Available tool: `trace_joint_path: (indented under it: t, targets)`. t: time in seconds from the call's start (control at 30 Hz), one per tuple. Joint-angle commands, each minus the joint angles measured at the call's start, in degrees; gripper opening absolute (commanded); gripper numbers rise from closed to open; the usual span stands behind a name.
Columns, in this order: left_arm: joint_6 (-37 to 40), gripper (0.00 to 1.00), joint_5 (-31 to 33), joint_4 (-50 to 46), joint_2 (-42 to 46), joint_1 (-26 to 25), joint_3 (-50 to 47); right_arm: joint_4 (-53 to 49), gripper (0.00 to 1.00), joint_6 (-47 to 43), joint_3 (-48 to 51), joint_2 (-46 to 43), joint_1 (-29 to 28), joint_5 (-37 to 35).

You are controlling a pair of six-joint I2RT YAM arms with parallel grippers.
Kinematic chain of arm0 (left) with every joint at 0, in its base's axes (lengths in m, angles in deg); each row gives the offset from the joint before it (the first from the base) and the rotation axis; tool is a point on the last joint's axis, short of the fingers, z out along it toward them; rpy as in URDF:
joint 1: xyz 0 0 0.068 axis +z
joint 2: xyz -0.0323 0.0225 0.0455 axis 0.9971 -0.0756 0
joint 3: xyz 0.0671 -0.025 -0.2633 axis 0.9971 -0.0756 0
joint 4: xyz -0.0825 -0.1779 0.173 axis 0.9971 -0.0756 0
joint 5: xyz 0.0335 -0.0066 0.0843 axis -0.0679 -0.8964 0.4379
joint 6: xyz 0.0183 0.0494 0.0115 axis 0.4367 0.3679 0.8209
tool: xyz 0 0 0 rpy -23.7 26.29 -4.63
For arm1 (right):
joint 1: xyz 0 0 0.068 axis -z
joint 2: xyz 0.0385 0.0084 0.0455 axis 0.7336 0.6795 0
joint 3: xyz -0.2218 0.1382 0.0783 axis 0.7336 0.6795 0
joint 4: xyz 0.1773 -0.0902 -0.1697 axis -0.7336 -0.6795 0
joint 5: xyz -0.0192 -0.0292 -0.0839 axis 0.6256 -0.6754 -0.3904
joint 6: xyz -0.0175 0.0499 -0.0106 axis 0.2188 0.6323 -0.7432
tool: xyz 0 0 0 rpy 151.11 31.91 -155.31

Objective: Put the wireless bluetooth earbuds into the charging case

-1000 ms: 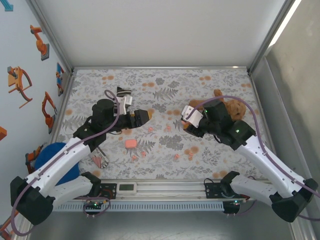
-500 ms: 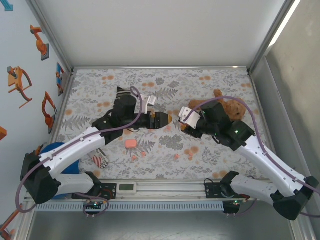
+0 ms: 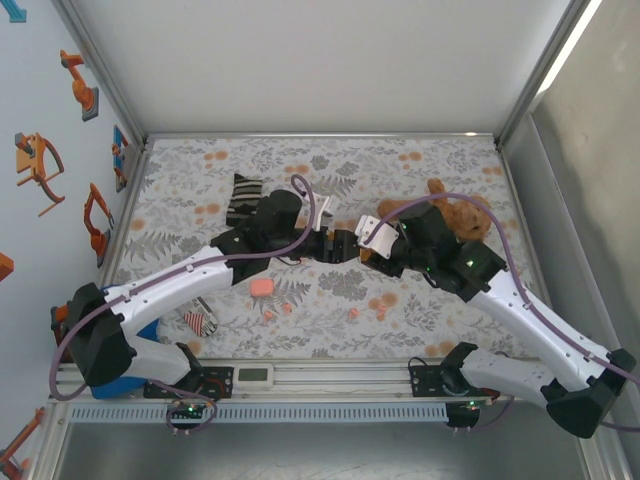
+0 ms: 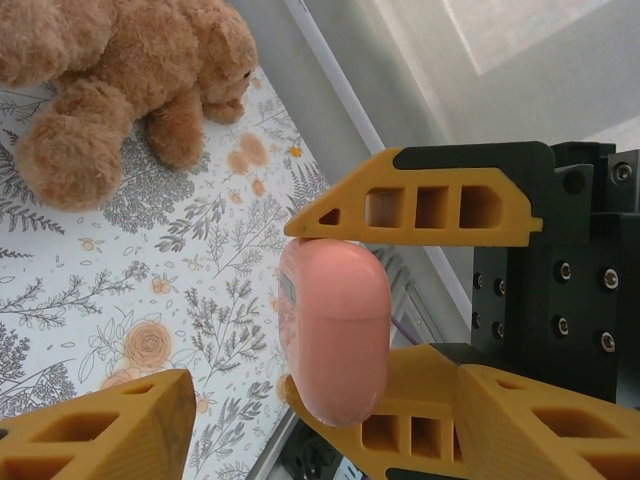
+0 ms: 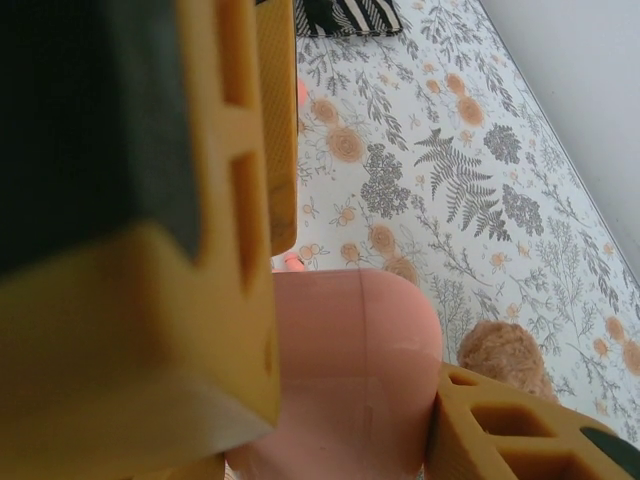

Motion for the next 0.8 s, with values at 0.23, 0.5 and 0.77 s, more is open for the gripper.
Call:
trace_joint_path:
  t: [0.23, 0.5, 0.77]
  targets:
    - [1.64, 0.56, -0.65, 1.40, -2.32, -1.00, 2.99, -0.66, 0.44, -0.53, -2.01, 0.43, -1.02, -1.47]
    - [2.07, 0.45, -1.04, -0.43, -4.25, -1.57, 4.57, -1.55, 0.44, -0.89, -2.53, 1.13, -1.38, -2.46]
    - [2.34, 0.35, -1.80, -1.36, -4.96, -1.73, 5.03, -1.50, 0.44, -0.89, -2.49, 1.56, -1.49, -3.12]
